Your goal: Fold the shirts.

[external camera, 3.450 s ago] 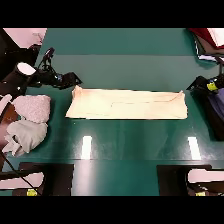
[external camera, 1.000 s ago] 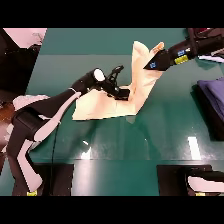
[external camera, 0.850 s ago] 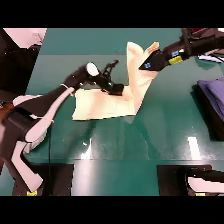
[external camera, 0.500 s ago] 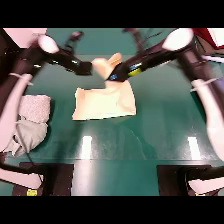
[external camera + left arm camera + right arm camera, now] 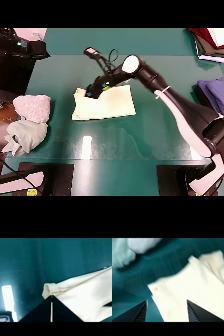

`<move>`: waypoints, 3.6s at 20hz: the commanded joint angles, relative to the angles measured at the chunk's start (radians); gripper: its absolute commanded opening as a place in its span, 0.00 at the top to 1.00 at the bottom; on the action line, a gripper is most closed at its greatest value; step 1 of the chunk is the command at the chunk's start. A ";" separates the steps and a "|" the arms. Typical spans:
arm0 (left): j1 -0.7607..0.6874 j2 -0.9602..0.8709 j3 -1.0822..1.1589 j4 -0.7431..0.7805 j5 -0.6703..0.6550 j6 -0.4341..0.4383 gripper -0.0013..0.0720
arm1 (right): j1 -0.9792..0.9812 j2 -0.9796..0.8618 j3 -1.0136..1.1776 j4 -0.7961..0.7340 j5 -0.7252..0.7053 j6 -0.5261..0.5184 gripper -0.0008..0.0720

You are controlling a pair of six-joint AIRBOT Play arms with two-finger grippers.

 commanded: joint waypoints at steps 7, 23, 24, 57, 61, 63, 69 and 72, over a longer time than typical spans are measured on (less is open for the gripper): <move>0.015 0.018 -0.049 -0.071 -0.010 0.008 0.94 | -0.448 0.048 -0.187 -0.153 0.290 0.225 0.23; 0.015 0.018 -0.078 -0.106 0.048 0.035 0.94 | -0.319 -0.068 -0.464 0.314 0.008 0.133 0.32; 0.015 0.018 -0.078 -0.108 0.048 0.035 0.94 | -0.306 -0.068 -0.464 0.314 -0.005 0.133 0.47; -0.531 0.017 -0.078 -0.139 0.381 0.042 0.94 | -1.370 0.194 0.010 0.217 -0.010 0.152 0.97; -0.531 0.017 -0.078 -0.138 0.380 0.043 0.94 | -1.434 0.266 0.004 0.198 0.009 0.152 0.97; -0.531 0.017 -0.078 -0.138 0.380 0.045 0.94 | -1.464 0.318 -0.048 0.170 0.011 0.152 0.97; -0.531 0.017 -0.078 -0.138 0.372 0.057 0.94 | -1.559 0.499 -0.302 0.063 0.054 0.145 0.97; -0.531 0.017 -0.078 -0.138 0.365 0.061 0.94 | -1.611 0.599 -0.431 -0.083 0.081 0.146 0.97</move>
